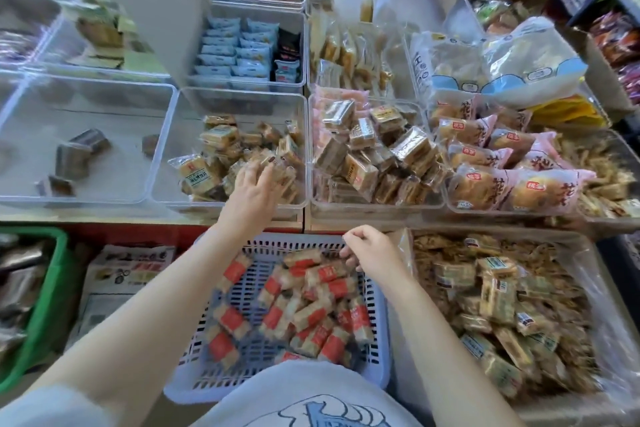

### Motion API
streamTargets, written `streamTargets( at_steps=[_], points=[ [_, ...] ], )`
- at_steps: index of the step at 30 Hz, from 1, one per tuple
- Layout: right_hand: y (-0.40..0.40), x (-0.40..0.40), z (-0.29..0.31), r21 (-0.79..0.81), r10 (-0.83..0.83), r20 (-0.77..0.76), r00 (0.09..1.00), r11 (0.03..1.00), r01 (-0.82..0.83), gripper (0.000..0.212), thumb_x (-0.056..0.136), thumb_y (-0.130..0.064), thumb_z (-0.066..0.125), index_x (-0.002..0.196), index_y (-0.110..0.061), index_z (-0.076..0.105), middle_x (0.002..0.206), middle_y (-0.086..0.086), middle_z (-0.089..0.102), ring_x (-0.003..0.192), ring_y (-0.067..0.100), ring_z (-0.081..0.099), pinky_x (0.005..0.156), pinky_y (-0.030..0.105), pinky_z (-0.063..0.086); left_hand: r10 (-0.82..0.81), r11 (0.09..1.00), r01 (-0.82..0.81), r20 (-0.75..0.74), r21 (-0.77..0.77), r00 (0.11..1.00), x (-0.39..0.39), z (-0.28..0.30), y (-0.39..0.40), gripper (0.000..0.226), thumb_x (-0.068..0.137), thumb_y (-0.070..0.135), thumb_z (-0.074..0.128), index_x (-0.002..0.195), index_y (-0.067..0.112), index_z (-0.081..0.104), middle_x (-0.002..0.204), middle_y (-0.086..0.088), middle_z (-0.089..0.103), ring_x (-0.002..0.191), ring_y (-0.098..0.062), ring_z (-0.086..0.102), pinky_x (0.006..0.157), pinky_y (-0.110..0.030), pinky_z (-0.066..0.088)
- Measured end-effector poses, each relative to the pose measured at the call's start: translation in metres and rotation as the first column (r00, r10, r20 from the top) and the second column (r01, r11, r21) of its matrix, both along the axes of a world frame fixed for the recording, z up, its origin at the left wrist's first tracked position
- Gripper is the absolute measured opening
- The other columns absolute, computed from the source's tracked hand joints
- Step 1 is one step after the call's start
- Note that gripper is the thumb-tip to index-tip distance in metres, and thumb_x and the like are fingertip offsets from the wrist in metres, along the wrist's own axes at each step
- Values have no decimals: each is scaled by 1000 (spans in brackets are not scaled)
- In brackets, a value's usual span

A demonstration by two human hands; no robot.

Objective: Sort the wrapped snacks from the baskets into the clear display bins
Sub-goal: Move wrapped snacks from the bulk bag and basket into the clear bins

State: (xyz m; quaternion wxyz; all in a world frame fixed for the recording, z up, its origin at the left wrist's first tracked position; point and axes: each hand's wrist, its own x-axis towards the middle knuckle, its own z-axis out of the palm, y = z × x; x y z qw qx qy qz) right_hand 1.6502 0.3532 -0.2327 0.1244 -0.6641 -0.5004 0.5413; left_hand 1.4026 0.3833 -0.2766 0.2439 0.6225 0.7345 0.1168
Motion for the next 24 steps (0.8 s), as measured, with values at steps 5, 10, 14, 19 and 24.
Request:
streamTargets(
  at_steps=[5,10,14,19,24],
  points=[
    [-9,31,-8,43,-41,45,998,998,39,17,101,-32,51,97,-20,63,92,2,70,83,18,67,80,38,55,-141,990,129,-277,-62,950,21,-1,-4,46,100,50,40,135,24,55,165,-10,15,153,-28,4,120,-54,5],
    [-18,97,-25,299,-181,356,917,952,72,7,95,-23,56,97,-21,63,104,1,61,91,19,55,74,33,47,-211,959,240,-185,148,960,90,16,-27,31,97,37,51,117,19,66,125,-4,59,115,-27,56,97,-43,42],
    [-16,166,-47,308,-79,772,631,915,-261,48,92,-16,58,139,-19,51,148,6,44,137,27,36,111,42,36,-435,896,429,-38,-118,899,151,20,-41,28,100,34,45,118,22,61,117,5,60,102,-20,62,77,-34,52],
    [-8,213,-71,12,224,840,494,903,-429,61,95,-20,60,150,-26,34,157,0,35,150,29,18,119,54,18,-543,814,516,-38,-266,839,201,21,-51,26,101,24,43,113,17,65,112,-1,65,91,-18,64,68,-28,48],
    [-8,213,-74,277,36,826,562,843,-461,34,88,-14,57,121,-20,60,126,3,61,127,29,40,112,49,23,-507,841,490,-19,-229,862,211,29,-51,38,100,30,46,138,29,51,133,4,53,108,-18,61,79,-31,52]
  ],
)
